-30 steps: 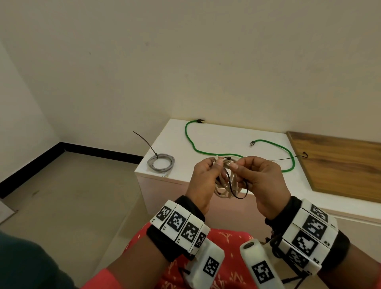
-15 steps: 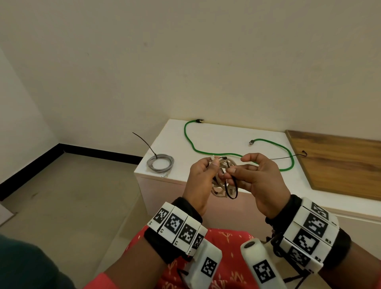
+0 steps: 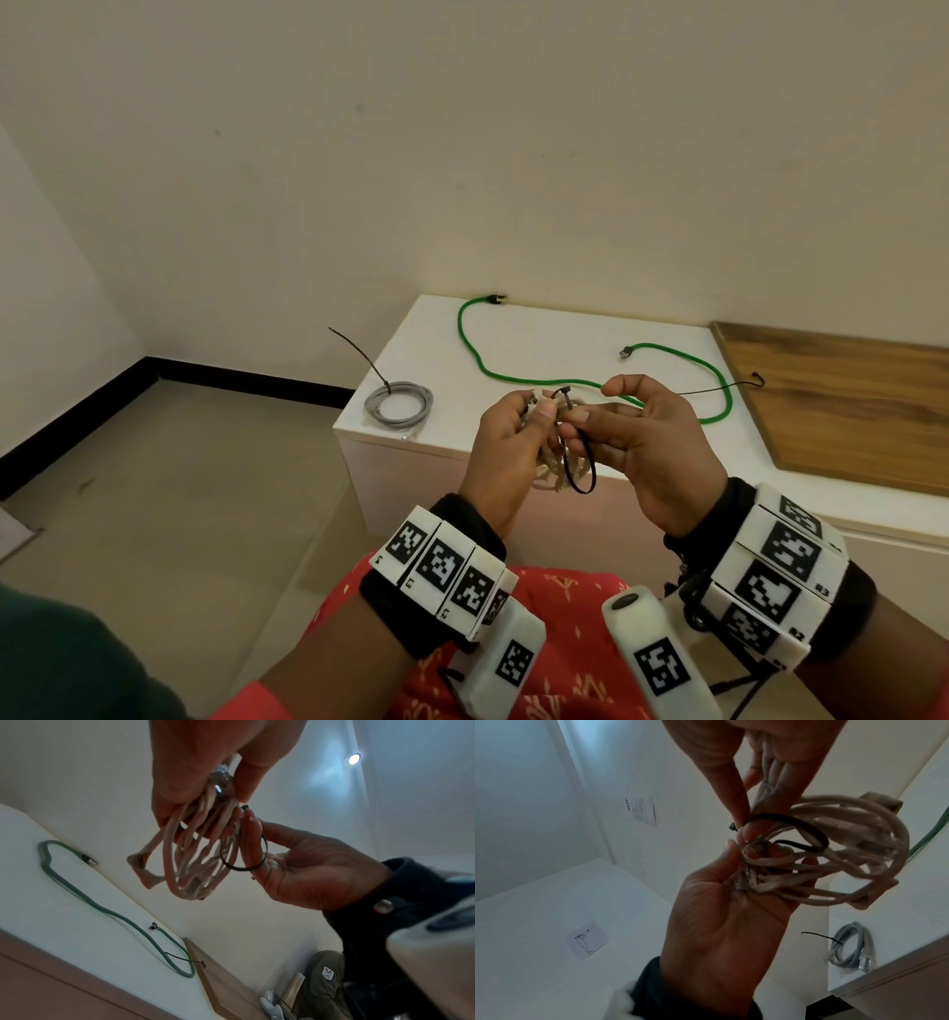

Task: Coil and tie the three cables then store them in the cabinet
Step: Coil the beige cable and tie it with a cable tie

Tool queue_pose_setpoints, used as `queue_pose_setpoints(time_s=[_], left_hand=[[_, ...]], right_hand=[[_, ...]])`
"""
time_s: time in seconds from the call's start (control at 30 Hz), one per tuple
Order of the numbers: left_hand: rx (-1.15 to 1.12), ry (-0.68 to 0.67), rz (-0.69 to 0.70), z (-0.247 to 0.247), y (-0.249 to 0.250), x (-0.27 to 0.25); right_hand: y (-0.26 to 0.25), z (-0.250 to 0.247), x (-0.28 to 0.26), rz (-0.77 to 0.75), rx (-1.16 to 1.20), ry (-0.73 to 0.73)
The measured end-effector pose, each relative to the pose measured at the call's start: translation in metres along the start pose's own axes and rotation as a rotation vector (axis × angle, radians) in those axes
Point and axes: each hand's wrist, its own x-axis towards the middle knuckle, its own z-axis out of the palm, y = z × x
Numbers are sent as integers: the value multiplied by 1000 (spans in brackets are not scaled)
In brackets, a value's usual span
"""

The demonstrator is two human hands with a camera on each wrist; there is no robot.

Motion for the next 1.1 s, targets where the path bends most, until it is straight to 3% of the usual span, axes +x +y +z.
queue_pose_setpoints(time_s=[1.1], left_hand=[[-82,2,-76,-5,2,4]], right_hand=[[1,1,0,10,1,-22]])
